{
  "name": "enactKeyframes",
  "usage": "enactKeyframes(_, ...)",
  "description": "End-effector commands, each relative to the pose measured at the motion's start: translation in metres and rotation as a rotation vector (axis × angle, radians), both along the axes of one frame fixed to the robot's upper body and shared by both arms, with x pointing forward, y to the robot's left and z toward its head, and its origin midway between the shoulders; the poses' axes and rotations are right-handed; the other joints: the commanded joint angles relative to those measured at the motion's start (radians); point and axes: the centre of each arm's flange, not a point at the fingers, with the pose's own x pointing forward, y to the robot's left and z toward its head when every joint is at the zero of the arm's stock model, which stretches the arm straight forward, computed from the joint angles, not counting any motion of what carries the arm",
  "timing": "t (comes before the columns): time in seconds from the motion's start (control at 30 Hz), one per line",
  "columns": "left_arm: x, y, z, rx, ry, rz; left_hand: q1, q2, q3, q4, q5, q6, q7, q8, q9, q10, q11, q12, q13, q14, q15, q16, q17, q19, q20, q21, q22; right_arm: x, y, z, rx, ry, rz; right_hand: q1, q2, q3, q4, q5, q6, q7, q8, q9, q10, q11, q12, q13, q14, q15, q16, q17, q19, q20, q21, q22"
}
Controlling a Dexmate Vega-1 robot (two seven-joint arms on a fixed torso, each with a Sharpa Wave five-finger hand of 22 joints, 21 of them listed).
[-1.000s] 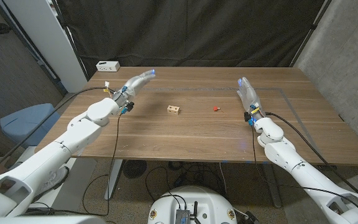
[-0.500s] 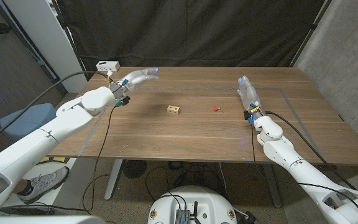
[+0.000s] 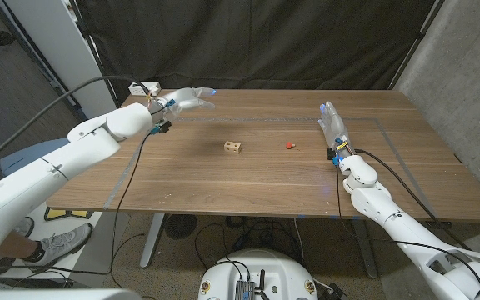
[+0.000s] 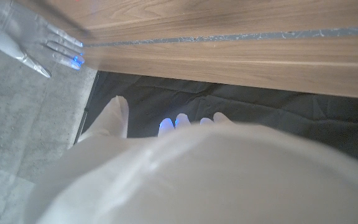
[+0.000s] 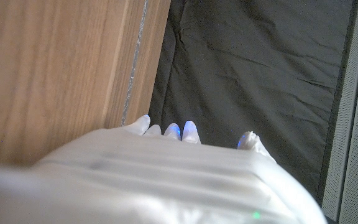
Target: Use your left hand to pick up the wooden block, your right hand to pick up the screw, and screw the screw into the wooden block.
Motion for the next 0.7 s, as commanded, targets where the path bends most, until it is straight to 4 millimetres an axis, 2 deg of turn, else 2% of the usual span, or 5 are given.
enactKeyframes(0.03,-0.014,-0.013,0.012,0.195,-0.042,0.086,0.025,-0.012,0.001,-0.008,-0.005,0.012,-0.008,0.009,0.004,0.012,-0.012,0.009,0.004,0.013,0.000,0.010,0.005,0.011,0.010,0.004,0.002,0.005,0.001,-0.003,0.015,0.005,-0.001,0.004,-0.003,0.005,-0.004,0.005,0.006,0.007,0.005,0.005,0.007,-0.001,0.006,0.006,0.004,-0.008,0.008,0.001,0.005,-0.035,0.006,0.002)
enactKeyframes(0.23,-0.016,-0.026,0.017,0.294,-0.051,0.116,0.064,-0.041,-0.004,-0.007,-0.015,0.019,-0.028,0.009,0.004,0.026,-0.049,0.011,0.007,0.024,-0.001,0.011,0.005,0.006,0.032,0.001,0.003,0.007,0.002,-0.005,0.018,0.011,-0.002,0.004,-0.003,0.006,-0.005,0.006,0.007,0.009,0.006,0.005,0.007,0.000,0.006,0.006,0.003,-0.005,0.007,0.001,0.005,-0.035,0.006,0.002)
enactKeyframes(0.47,-0.017,-0.040,0.019,0.370,-0.090,0.173,0.123,-0.074,-0.010,-0.004,-0.024,0.047,-0.059,0.016,0.005,0.066,-0.072,0.022,0.010,0.047,-0.016,0.013,0.006,-0.024,0.050,-0.006,0.004,0.006,0.000,-0.007,0.028,0.010,-0.008,0.003,-0.003,0.007,-0.005,0.006,0.007,0.010,0.006,0.005,0.006,-0.001,0.006,0.006,0.001,0.000,0.007,0.002,0.004,-0.033,0.005,0.002)
enactKeyframes(0.7,-0.017,-0.055,0.016,0.443,-0.119,0.204,0.152,-0.079,-0.010,-0.002,-0.021,0.053,-0.054,0.016,0.005,0.071,-0.066,0.021,0.013,0.049,-0.017,0.012,0.006,-0.055,0.064,-0.012,0.005,0.004,-0.002,-0.008,0.027,0.009,-0.013,0.002,-0.003,0.007,-0.005,0.005,0.007,0.010,0.006,0.005,0.007,-0.002,0.005,0.006,0.001,0.001,0.007,0.002,0.004,-0.033,0.004,0.002)
